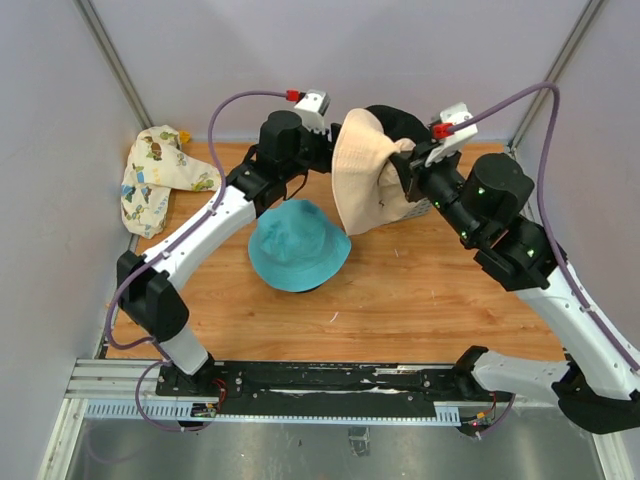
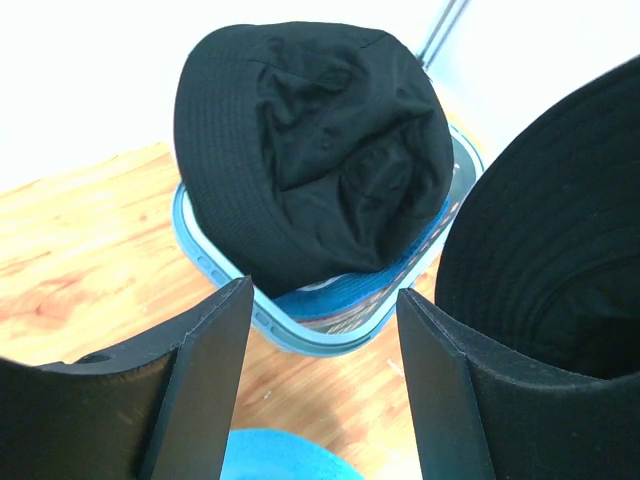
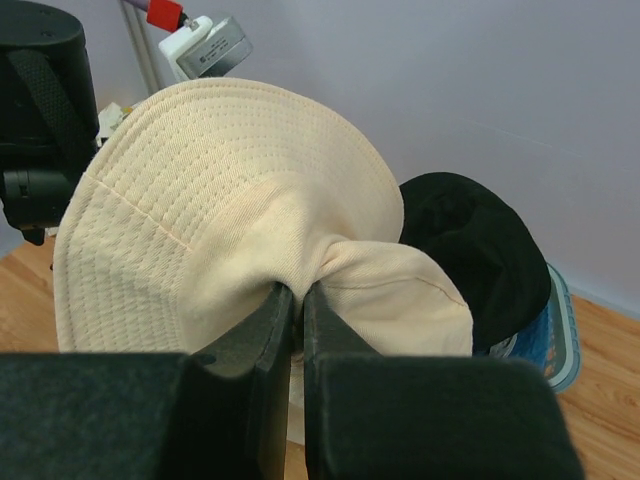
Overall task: Stack the hats
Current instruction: Pick up the hat from the bin, then stack the hat on the hat.
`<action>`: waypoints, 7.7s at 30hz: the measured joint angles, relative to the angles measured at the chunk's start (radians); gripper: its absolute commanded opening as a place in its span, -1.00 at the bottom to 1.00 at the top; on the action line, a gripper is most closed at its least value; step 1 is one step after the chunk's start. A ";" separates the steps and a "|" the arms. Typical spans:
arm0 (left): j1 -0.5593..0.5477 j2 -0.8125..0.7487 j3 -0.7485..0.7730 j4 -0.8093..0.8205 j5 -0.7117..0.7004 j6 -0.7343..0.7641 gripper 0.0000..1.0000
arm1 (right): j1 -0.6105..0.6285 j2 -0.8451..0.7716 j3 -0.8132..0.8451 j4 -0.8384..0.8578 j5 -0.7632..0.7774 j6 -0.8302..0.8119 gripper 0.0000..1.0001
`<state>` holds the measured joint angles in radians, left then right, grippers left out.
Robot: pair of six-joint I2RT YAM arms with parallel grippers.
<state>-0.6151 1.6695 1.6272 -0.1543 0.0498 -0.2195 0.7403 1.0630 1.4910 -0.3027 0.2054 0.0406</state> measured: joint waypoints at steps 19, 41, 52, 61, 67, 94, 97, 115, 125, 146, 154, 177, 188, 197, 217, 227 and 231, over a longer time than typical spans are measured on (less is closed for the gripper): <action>0.031 -0.480 -0.399 -0.005 -0.333 -0.058 0.36 | 0.218 0.274 0.264 -0.170 0.103 -0.104 -0.99; 0.031 -0.703 -0.674 -0.037 -0.451 -0.078 0.49 | 0.240 0.597 0.607 -0.417 0.024 -0.147 -0.99; 0.031 -0.813 -0.786 -0.090 -0.512 -0.105 0.49 | 0.246 0.699 0.735 -0.494 -0.013 -0.156 -0.99; 0.031 -0.911 -0.889 -0.191 -0.579 -0.164 0.49 | 0.298 0.795 0.832 -0.546 -0.014 -0.181 -0.99; 0.031 -1.009 -0.943 -0.253 -0.617 -0.203 0.45 | 0.330 0.841 0.844 -0.560 -0.015 -0.198 -0.99; 0.031 -1.191 -0.991 -0.383 -0.656 -0.409 0.51 | 0.340 0.892 0.705 -0.488 -0.082 -0.198 -0.89; 0.031 -1.218 -0.985 -0.387 -0.655 -0.438 0.53 | 0.340 0.909 0.706 -0.488 -0.094 -0.198 -0.88; 0.031 -1.333 -1.128 -0.235 -0.560 -0.629 0.68 | 0.340 0.946 0.725 -0.479 -0.120 -0.197 -0.28; 0.031 -1.397 -1.255 -0.112 -0.549 -0.743 0.70 | 0.340 0.935 0.687 -0.452 -0.120 -0.198 -0.13; 0.031 -1.431 -1.435 0.126 -0.542 -0.977 0.31 | 0.340 0.911 0.652 -0.426 -0.120 -0.196 -0.12; 0.031 -1.424 -1.505 0.249 -0.545 -1.045 0.06 | 0.340 0.911 0.648 -0.421 -0.120 -0.194 -0.13; 0.031 -1.423 -1.543 0.340 -0.579 -1.083 -0.99 | 0.339 0.850 0.569 -0.374 -0.127 -0.171 -0.06; 0.031 -1.469 -1.543 0.256 -0.600 -1.083 -0.99 | 0.339 0.751 0.476 -0.319 -0.118 -0.149 0.14; 0.031 -1.475 -1.543 0.222 -0.603 -1.080 -0.99 | 0.319 0.504 0.144 -0.174 -0.056 -0.080 0.26; 0.031 -1.482 -1.543 0.204 -0.591 -1.002 -0.99 | 0.222 -0.220 -0.873 0.413 -0.023 0.572 0.41; 0.031 -1.482 -1.537 0.203 -0.582 -0.957 -0.99 | 0.219 -0.266 -1.045 0.683 -0.043 0.888 0.50; 0.031 -1.482 -1.537 0.204 -0.576 -0.946 -0.99 | 0.217 -0.210 -1.060 0.774 -0.065 0.993 0.50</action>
<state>-0.5838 0.1875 0.0906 0.0494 -0.5259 -1.1660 0.9573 0.8528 0.4309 0.4713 0.1402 1.0332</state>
